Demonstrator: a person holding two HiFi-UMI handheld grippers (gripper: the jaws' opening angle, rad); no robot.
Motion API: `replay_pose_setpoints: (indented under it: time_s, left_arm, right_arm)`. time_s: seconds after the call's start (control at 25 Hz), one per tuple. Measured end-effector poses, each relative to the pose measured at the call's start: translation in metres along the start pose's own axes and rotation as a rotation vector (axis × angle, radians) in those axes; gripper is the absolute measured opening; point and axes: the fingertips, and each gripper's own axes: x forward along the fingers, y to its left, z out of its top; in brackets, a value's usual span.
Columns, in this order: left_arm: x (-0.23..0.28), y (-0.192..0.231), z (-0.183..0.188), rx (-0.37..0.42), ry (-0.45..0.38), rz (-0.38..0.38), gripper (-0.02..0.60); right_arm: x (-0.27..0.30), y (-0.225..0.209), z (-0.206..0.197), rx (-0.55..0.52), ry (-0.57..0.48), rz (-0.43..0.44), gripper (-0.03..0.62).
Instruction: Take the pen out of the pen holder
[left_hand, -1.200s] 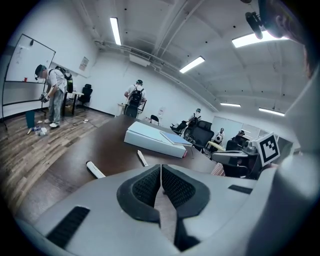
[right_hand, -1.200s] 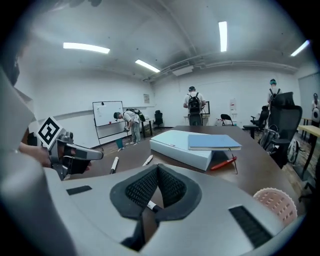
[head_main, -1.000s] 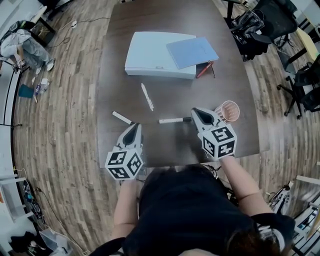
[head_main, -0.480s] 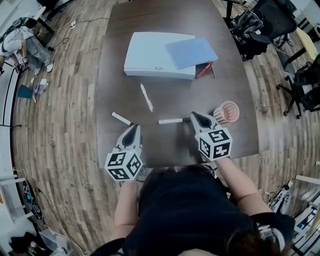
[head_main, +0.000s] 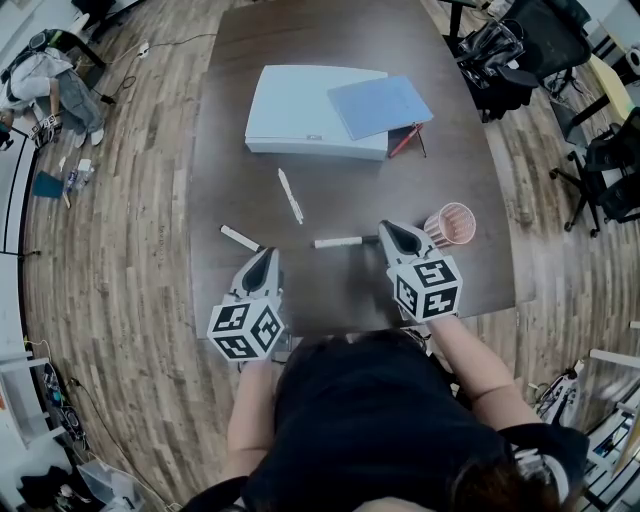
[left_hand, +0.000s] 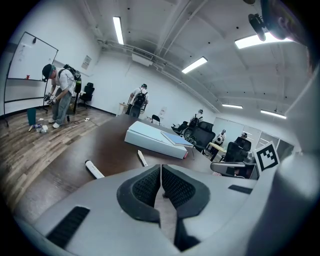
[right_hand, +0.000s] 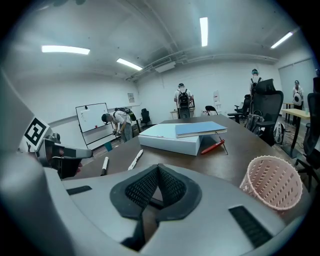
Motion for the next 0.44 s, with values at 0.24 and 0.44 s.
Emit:
replay_pose_setpoints:
  time_s: [0.24, 0.44]
  left_arm:
    - [0.0014, -0.0029, 0.0032, 0.006, 0.001, -0.004, 0.035]
    - [-0.0048, 0.0003, 0.0008, 0.005, 0.006, 0.005, 0.035]
  right_arm:
    - [0.0000, -0.0022, 0.0003, -0.004, 0.004, -0.007, 0.017]
    - [-0.0029, -0.0013, -0.0023, 0.002, 0.008, -0.013, 0.017]
